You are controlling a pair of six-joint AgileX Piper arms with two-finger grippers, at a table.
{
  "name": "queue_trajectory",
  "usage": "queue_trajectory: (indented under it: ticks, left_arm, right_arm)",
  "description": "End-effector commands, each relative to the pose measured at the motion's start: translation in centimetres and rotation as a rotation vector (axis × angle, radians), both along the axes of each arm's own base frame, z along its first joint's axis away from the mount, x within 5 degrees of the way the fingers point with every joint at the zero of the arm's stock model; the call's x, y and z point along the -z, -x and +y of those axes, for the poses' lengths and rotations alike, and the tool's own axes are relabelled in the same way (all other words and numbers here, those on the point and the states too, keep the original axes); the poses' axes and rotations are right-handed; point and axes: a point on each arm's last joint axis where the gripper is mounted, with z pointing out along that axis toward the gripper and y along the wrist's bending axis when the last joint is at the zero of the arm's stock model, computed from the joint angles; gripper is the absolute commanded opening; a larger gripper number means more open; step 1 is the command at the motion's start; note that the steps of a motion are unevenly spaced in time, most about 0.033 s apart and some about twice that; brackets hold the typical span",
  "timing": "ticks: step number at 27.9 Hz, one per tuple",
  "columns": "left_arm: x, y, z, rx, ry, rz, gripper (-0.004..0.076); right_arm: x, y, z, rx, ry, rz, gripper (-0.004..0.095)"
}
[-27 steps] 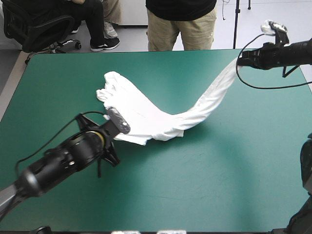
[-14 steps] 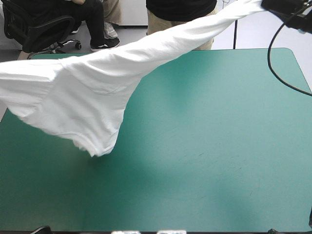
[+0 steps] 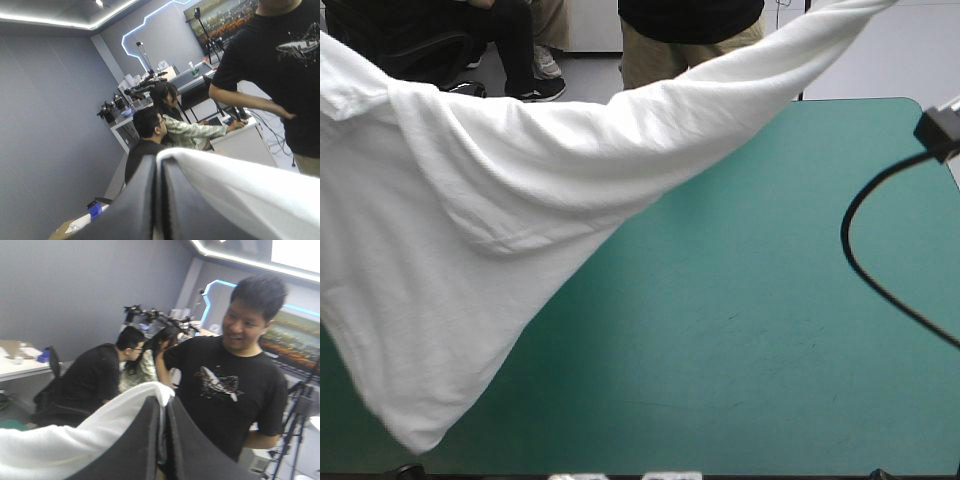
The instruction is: Fold the cloth
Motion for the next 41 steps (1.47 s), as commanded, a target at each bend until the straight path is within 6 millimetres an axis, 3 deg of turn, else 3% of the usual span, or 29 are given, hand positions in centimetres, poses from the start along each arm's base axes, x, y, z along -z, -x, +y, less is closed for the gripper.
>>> queue_trajectory:
  ticks: [1,4,8,13,17,23,30,35,37,39,40,41]
  left_arm:
    - [0.1,-1.7,-1.8,-0.013,-0.044,0.001,-0.0009]
    - [1.4,-3.7,-3.7,-0.028,-0.077,0.089,-0.0009]
    - [3.6,-6.4,-6.5,-0.021,-0.044,0.184,-0.0009]
    - [8.4,-11.8,-8.7,-0.033,-0.009,0.33,-0.0008]
    - [13.6,-18.5,-7.4,0.036,0.166,0.447,-0.0006]
    - [18.2,-26.4,-4.8,0.151,0.347,0.514,-0.0007]
    - [24.1,-34.0,-5.1,0.135,0.33,0.486,-0.0007]
    - [29.0,-37.9,-5.7,0.151,0.396,0.486,-0.0006]
    - [31.1,-39.3,-6.1,0.158,0.43,0.486,0.0046]
    - [32.5,-40.1,-6.2,0.158,0.445,0.506,0.0224]
    - [33.0,-40.3,-6.3,0.161,0.45,0.515,0.0391]
    - [33.1,-40.3,-6.3,0.161,0.455,0.516,0.0481]
  right_arm:
    - [0.1,-0.4,-1.0,0.12,-0.027,0.022,-0.0017]
    - [0.9,-2.8,-2.1,0.117,-0.059,0.106,-0.0017]
    - [3.2,-8.0,-4.5,0.121,-0.108,0.276,-0.0017]
    - [7.5,-14.6,-7.1,0.053,-0.15,0.477,-0.0016]
    - [10.9,-18.9,-7.9,0.04,-0.146,0.589,-0.0011]
    - [15.1,-26.1,-6.3,0.088,-0.096,0.666,-0.0011]
    - [22.4,-35.7,-6.3,0.142,-0.19,0.735,-0.0013]
    - [26.5,-39.6,-7.3,0.211,-0.205,0.736,-0.0013]
    - [28.1,-40.8,-7.7,0.242,-0.189,0.747,0.0]
    - [29.3,-41.5,-7.8,0.246,-0.186,0.772,0.0127]
    - [29.8,-41.8,-7.9,0.249,-0.187,0.776,0.0274]
    - [29.8,-41.9,-7.9,0.251,-0.189,0.774,0.034]
